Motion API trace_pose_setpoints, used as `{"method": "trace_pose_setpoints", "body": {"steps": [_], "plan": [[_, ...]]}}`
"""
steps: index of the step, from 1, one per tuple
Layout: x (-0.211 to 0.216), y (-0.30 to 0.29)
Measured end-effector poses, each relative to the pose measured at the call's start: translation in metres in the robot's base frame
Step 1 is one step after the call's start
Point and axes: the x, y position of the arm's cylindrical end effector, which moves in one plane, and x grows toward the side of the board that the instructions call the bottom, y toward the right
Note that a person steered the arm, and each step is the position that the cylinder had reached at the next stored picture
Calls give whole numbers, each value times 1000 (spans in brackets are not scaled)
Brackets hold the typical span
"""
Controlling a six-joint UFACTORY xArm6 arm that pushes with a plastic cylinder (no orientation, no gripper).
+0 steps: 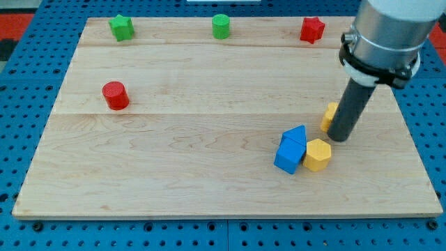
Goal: Separate yellow heart from yellow hexagon
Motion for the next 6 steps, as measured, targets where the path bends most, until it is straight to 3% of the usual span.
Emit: {"method": "trace_pose_setpoints", "body": {"steps": [2,3,6], "plan": [[-61,2],[-56,12],[36,-2]]}}
